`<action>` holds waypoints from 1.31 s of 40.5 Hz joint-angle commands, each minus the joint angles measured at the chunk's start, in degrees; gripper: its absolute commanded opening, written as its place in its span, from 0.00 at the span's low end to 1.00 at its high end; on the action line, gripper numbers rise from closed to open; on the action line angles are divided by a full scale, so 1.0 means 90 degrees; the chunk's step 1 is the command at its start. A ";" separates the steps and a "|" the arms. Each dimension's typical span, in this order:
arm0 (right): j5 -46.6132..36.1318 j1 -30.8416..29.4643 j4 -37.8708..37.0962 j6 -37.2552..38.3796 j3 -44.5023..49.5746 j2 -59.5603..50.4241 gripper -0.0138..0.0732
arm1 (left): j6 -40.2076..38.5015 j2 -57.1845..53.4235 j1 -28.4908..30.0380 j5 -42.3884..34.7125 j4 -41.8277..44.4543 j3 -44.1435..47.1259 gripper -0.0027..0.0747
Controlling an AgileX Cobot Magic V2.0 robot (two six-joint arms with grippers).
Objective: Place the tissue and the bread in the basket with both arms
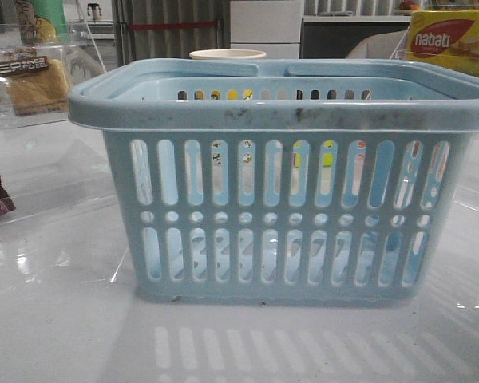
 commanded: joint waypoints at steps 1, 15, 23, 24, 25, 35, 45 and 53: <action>-0.0103 0.0006 -0.0037 -0.0010 -0.0256 0.0457 0.22 | -0.0018 0.0348 -0.0030 -0.0066 -0.0096 -0.0203 0.15; 0.0148 0.0006 -0.0037 -0.0010 -0.0083 0.1469 0.22 | -0.0018 0.0874 -0.0030 0.0326 -0.0213 0.0103 0.15; 0.0171 0.0006 -0.0037 -0.0010 -0.0047 0.2052 0.32 | -0.0018 0.1078 -0.0030 0.0328 -0.0213 0.0295 0.23; 0.0171 0.0006 -0.0037 -0.0010 -0.0047 0.2126 0.36 | -0.0018 0.1096 -0.0030 0.0340 -0.0213 0.0295 0.27; 0.0171 0.0006 -0.0037 -0.0010 -0.0047 0.2179 0.44 | -0.0018 0.1128 -0.0030 0.0336 -0.0213 0.0307 0.32; 0.0009 -0.0061 -0.0163 -0.0004 -0.0083 0.2879 0.86 | -0.0018 0.1227 -0.0030 0.0274 -0.0213 0.0305 0.74; -0.0041 -0.0787 -0.0157 0.0011 -0.0792 0.3928 0.86 | -0.0018 0.1227 -0.0030 0.0274 -0.0213 0.0305 0.68; -0.0007 -0.1315 -0.0157 0.0011 -0.1689 0.4822 0.86 | -0.0018 0.1227 -0.0030 0.0274 -0.0213 0.0305 0.61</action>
